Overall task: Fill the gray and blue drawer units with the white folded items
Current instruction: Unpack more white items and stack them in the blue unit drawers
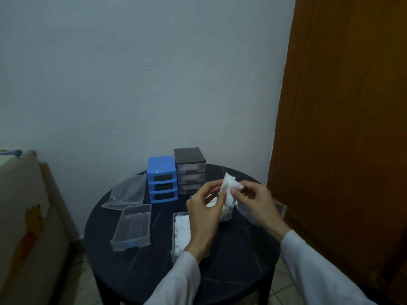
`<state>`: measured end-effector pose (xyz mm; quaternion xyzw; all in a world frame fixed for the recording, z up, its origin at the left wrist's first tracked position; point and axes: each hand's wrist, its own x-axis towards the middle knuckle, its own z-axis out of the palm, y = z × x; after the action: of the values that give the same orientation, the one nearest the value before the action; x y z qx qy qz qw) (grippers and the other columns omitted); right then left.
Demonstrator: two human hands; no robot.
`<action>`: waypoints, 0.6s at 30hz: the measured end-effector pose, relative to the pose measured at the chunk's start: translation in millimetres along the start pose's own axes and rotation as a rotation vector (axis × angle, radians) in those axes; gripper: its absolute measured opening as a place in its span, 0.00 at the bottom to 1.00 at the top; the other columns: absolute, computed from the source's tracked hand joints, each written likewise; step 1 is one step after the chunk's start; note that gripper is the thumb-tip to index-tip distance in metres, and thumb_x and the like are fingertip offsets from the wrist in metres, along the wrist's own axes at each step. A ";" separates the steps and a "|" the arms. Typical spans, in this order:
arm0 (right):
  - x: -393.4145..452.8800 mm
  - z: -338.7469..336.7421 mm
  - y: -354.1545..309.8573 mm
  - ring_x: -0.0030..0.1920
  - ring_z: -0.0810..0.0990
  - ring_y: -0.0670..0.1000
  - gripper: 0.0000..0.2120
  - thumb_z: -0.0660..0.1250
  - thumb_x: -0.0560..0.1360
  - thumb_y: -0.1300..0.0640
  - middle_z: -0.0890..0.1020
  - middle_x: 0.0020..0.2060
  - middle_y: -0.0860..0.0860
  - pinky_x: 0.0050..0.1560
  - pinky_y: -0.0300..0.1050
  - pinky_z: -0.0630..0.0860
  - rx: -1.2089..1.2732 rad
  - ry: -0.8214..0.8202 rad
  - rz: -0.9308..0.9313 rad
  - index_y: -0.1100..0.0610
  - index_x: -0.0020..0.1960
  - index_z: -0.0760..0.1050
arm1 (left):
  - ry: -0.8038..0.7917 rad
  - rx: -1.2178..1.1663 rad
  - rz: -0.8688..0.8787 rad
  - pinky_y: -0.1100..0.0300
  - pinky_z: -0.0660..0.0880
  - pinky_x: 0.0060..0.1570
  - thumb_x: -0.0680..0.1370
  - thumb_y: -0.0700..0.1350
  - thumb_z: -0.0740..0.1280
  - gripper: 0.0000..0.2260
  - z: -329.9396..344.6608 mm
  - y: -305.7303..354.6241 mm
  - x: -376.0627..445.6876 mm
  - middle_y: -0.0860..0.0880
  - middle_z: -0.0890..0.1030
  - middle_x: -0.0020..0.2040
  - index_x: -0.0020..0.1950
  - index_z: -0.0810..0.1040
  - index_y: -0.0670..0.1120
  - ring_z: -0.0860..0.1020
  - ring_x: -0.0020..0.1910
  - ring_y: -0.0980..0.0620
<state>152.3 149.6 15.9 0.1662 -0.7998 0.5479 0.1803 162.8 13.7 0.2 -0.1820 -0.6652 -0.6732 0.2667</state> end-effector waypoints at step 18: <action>-2.7 39.7 14.2 0.45 0.79 0.51 0.05 0.64 0.76 0.61 0.80 0.40 0.54 0.48 0.42 0.76 -0.015 -0.064 0.224 0.64 0.47 0.76 | -0.276 0.705 0.153 0.69 0.74 0.49 0.72 0.40 0.71 0.09 -99.5 -25.8 -23.9 0.55 0.80 0.46 0.50 0.82 0.50 0.78 0.46 0.62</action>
<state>143.9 117.5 -10.2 0.0915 -0.8228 0.5530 0.0936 177.1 -83.0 -39.6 -0.2171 -0.8700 -0.3504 0.2704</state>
